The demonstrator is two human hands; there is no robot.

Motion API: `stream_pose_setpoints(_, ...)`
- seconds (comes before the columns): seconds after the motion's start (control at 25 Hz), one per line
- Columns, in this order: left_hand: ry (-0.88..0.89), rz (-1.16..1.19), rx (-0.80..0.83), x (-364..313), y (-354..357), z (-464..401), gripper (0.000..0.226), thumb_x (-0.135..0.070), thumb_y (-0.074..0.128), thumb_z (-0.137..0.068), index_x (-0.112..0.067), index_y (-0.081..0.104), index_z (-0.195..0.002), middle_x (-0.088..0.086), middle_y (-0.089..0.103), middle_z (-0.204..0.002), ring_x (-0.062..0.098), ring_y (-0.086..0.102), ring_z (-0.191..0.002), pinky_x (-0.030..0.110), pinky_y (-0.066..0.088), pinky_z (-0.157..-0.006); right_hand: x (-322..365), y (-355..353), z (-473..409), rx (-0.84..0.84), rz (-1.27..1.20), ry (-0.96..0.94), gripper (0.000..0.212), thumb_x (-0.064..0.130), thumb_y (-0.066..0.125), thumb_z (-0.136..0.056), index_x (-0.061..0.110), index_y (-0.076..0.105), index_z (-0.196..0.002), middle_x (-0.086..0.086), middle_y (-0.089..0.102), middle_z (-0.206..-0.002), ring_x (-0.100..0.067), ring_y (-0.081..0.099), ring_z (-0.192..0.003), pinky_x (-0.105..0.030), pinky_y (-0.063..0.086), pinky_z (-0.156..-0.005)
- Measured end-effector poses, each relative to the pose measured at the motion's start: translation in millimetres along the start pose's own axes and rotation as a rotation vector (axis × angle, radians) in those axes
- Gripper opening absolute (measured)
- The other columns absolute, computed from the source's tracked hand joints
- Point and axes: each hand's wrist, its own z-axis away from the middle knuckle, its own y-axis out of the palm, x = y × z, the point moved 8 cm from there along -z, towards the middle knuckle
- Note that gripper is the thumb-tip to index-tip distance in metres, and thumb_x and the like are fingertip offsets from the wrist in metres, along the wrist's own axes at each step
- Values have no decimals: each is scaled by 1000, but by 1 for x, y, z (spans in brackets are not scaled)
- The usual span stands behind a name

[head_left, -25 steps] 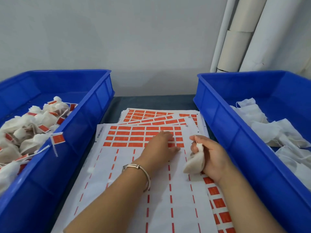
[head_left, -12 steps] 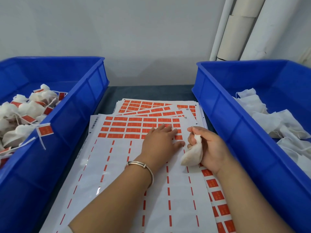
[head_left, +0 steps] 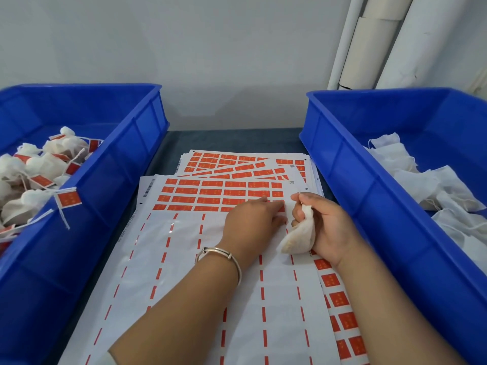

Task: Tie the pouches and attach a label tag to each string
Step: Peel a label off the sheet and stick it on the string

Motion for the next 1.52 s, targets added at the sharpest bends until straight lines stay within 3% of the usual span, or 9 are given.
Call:
stream_pose_setpoints(0.2,25,13,23,3,8,-3,35,-38,43,-98,-30,55,-129,-10,52,-137,15,41,-132,33,36,-105,-1,-3,0,-27,33,1,16,20,54,-92,12,68,-92,2,67,-65,-13,60,-50,-24,50,-49)
stream_pose_setpoints(0.44,75,-77,76,2,14,-8,37,-28,50,-97,-29,51,-133,-11,44,-143,17,27,-139,34,29,-109,1,-10,-3,-143,48,-39,19,21,56,-92,18,71,-82,-1,63,-67,-11,56,-53,-28,52,-57)
stream_pose_setpoints(0.56,49,74,29,3,10,-3,33,-26,45,-98,-23,55,-130,-8,48,-141,17,33,-137,31,27,-110,17,-36,-2,-485,396,-149,21,22,49,-96,24,60,-79,-1,63,-83,-14,59,-67,-31,51,-64)
stream_pose_setpoints(0.64,-50,209,-50,10,2,2,32,-28,43,-99,-23,58,-127,-8,51,-138,16,44,-129,28,34,-105,24,-38,-1,-560,721,-155,19,24,48,-97,25,54,-78,1,65,-90,-15,61,-74,-28,48,-60)
stream_pose_setpoints(0.76,-157,338,-122,20,-5,6,32,-27,48,-97,-24,58,-127,-8,52,-136,16,52,-122,26,39,-100,19,-33,-7,-469,908,-111,3,25,55,-93,26,56,-91,9,63,-91,-13,65,-75,-25,53,-57)
stream_pose_setpoints(0.84,-169,381,-144,23,-7,6,33,-26,51,-95,-24,58,-127,-8,53,-135,15,53,-122,26,38,-100,17,-32,-8,-436,854,-94,14,24,59,-92,31,56,-104,10,62,-93,-12,66,-75,-23,53,-55)
stream_pose_setpoints(0.96,-182,427,-155,24,-8,7,32,-29,54,-93,-26,60,-124,-10,54,-133,13,53,-120,27,39,-101,17,-29,-9,-354,684,-84,10,25,64,-89,32,61,-96,10,69,-84,-11,70,-68,-25,56,-55)
stream_pose_setpoints(1.12,-162,473,-190,23,-10,7,32,-33,59,-90,-28,62,-121,-12,57,-130,9,53,-117,23,40,-98,17,-20,-10,-281,735,-89,11,30,63,-89,30,65,-78,11,72,-73,-12,71,-64,-23,53,-52)
stream_pose_setpoints(1.52,-26,367,-194,14,-17,6,32,-33,63,-87,-23,66,-116,-9,61,-125,8,51,-119,14,26,-96,13,-19,-13,-202,467,-91,9,21,67,-86,26,64,-93,9,73,-75,-16,72,-66,-23,52,-46)
